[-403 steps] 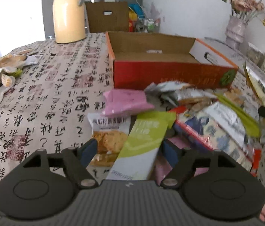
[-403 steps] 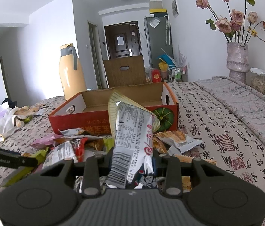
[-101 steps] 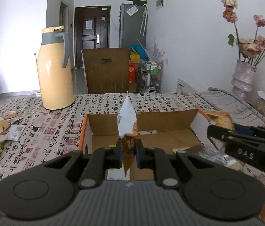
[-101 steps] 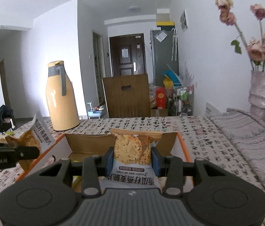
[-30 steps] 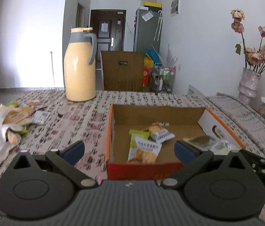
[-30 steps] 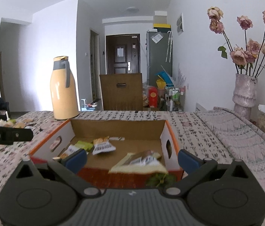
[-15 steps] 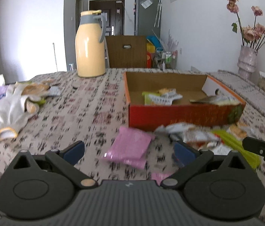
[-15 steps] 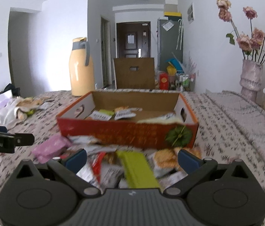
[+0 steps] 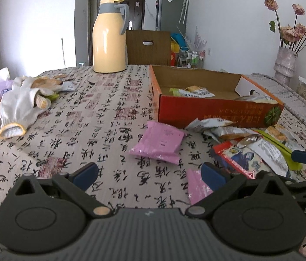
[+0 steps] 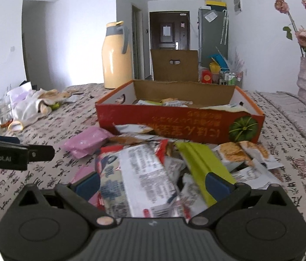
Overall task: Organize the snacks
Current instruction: 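Grasp the red-and-white chip bag with the right tool while the left tool approaches a pink pack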
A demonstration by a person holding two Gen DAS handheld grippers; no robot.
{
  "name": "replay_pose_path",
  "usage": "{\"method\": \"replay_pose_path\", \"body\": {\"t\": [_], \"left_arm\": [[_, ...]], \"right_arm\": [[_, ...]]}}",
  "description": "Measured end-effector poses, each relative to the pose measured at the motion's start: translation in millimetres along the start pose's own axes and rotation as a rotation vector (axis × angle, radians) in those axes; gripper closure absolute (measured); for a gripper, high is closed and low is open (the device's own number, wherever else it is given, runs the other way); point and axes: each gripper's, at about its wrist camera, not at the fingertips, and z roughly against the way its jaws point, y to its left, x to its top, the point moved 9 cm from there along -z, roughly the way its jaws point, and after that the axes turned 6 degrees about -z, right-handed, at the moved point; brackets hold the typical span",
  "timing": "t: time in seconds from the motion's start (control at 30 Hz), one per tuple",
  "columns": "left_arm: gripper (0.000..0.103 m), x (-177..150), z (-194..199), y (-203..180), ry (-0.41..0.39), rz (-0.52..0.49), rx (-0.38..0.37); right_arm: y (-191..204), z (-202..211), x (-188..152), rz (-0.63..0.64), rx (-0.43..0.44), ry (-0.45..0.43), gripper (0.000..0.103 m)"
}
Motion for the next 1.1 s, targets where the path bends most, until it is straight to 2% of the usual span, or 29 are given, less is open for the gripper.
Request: {"method": "replay_pose_path", "body": {"t": [0.13, 0.23, 0.3, 0.37, 0.43, 0.5, 0.57, 0.87, 1.1], "left_arm": [[0.000, -4, -1, 2, 0.008, 0.003, -0.011], [0.000, -7, -3, 4, 0.014, 0.006, -0.020], [0.000, -9, -5, 5, 0.018, 0.008, -0.024], [0.000, -10, -5, 5, 0.021, 0.009, -0.029], [0.000, -10, -6, 3, 0.022, 0.007, -0.032], [0.000, -9, -6, 2, 0.024, 0.005, -0.035], [0.000, -10, -7, 0, 0.027, 0.003, -0.036], [0.000, -8, -12, -10, 0.045, -0.002, -0.051], [0.000, -8, -17, -29, 0.072, -0.015, -0.077]], "right_arm": [[4, -10, -5, 0.006, -0.004, 0.015, 0.000], [7, -14, -7, 0.022, -0.009, 0.010, 0.004], [9, -15, -9, 0.031, -0.001, 0.012, 0.019], [11, -16, -11, 0.046, 0.003, 0.018, 0.028], [12, -16, -13, 0.063, 0.000, 0.019, 0.031], [12, -15, -14, 0.068, 0.000, 0.012, 0.039], [12, -13, -13, 0.068, 0.006, 0.009, 0.043], [4, 10, 1, 0.036, 0.020, -0.073, 0.047], [-18, 27, 14, -0.010, -0.007, -0.140, 0.047]]}}
